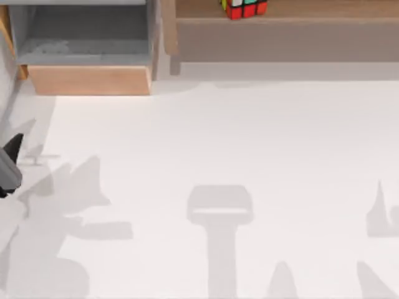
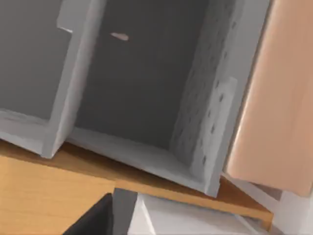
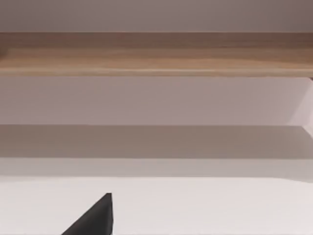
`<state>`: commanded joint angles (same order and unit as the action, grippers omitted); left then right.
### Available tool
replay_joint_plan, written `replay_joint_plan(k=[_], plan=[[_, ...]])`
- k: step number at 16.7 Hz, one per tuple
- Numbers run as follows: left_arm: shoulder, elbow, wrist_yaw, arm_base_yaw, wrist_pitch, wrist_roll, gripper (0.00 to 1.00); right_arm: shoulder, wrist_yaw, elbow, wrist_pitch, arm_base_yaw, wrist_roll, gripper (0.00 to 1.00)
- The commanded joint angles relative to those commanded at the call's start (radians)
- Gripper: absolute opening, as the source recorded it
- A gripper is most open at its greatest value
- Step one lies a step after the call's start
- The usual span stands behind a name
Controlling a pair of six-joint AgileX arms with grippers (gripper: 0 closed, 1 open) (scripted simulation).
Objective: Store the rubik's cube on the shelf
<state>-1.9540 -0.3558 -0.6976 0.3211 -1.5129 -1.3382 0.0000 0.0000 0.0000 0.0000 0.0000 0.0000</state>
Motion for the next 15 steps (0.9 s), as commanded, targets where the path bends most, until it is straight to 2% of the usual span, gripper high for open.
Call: replay_joint_plan(k=[4, 7, 9, 15], plan=[[-0.007, 0.007, -0.065, 0.251, -0.024, -0.161, 1.0, 0.0, 0.0, 0.0, 0.0, 0.0, 0.0, 1.0], [-0.029, -0.054, -0.067, 0.365, -0.028, -0.232, 1.0, 0.0, 0.0, 0.0, 0.0, 0.0, 0.0, 1.0], [-0.038, -0.082, -0.064, 0.398, -0.028, -0.253, 1.0, 0.0, 0.0, 0.0, 0.0, 0.0, 0.0, 1.0], [-0.036, -0.083, -0.061, 0.393, -0.025, -0.252, 1.0, 0.0, 0.0, 0.0, 0.0, 0.0, 0.0, 1.0]])
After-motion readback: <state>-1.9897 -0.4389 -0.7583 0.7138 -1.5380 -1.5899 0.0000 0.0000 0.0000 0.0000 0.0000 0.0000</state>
